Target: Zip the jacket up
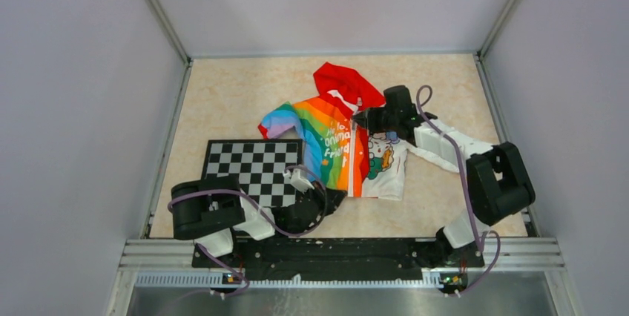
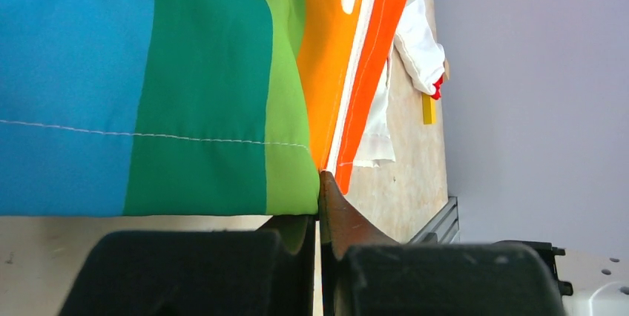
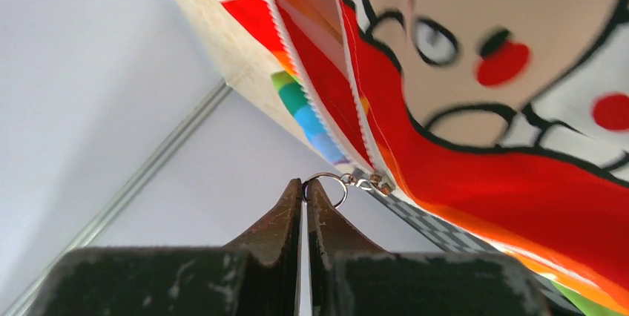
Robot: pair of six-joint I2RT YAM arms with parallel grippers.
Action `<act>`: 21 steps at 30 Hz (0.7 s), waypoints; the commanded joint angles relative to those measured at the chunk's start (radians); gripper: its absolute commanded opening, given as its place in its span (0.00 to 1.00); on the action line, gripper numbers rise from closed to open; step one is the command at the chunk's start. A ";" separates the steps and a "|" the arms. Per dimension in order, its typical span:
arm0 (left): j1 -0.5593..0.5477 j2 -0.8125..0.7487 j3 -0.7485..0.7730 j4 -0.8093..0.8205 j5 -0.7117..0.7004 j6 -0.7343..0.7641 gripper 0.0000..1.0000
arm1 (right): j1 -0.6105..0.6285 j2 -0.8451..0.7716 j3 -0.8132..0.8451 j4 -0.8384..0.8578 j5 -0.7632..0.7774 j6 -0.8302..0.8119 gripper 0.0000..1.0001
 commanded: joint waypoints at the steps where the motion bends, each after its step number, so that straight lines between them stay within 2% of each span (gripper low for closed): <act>1: -0.017 0.009 -0.011 -0.015 0.048 0.011 0.00 | -0.043 0.059 0.125 0.047 0.069 -0.032 0.00; 21: -0.019 0.027 -0.008 0.010 0.048 0.029 0.00 | -0.144 0.437 0.620 -0.035 0.087 -0.125 0.00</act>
